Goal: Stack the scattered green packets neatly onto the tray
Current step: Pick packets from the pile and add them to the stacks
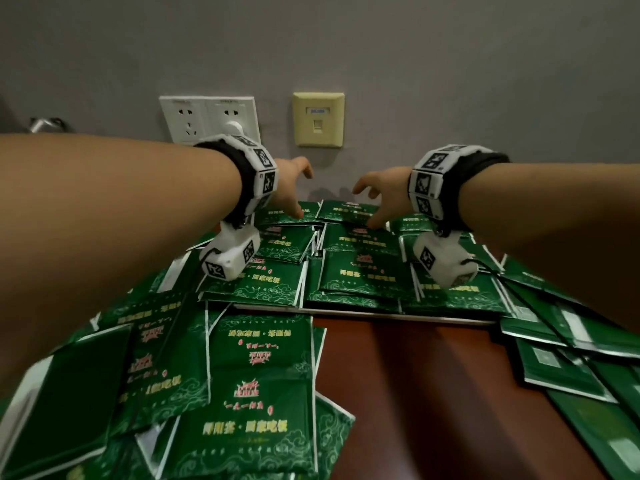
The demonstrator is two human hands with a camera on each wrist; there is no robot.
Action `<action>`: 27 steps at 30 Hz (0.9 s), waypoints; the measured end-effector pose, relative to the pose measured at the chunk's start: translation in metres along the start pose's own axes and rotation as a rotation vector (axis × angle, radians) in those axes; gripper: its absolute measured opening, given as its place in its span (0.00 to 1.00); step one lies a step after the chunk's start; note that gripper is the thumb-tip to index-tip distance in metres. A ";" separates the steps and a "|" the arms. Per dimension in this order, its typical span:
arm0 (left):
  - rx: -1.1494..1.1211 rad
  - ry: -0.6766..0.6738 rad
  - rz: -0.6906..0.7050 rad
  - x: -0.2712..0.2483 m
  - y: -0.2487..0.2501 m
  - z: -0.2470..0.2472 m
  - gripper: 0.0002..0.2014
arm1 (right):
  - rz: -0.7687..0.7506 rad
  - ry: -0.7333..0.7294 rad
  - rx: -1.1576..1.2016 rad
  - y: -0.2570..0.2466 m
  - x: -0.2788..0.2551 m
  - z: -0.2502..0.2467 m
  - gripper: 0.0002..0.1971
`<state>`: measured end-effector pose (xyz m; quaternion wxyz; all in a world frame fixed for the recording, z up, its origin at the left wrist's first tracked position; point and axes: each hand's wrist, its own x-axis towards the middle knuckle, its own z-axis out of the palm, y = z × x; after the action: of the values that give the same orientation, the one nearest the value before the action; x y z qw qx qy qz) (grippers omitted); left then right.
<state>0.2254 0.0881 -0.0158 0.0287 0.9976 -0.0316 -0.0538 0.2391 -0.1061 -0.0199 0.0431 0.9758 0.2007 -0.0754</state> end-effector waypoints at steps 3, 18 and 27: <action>0.019 0.009 0.076 -0.024 0.021 -0.004 0.35 | -0.002 -0.026 -0.003 0.009 -0.038 -0.004 0.37; 0.102 -0.040 0.594 -0.189 0.227 0.076 0.30 | 0.366 -0.149 -0.119 0.109 -0.329 0.065 0.37; 0.222 -0.100 0.609 -0.247 0.297 0.131 0.32 | 0.517 -0.246 -0.091 0.149 -0.413 0.128 0.26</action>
<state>-0.0517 -0.1981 -0.1016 -0.0671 0.9355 -0.3355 -0.0878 -0.0933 -0.4166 -0.0695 0.1289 0.9751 -0.0583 -0.1708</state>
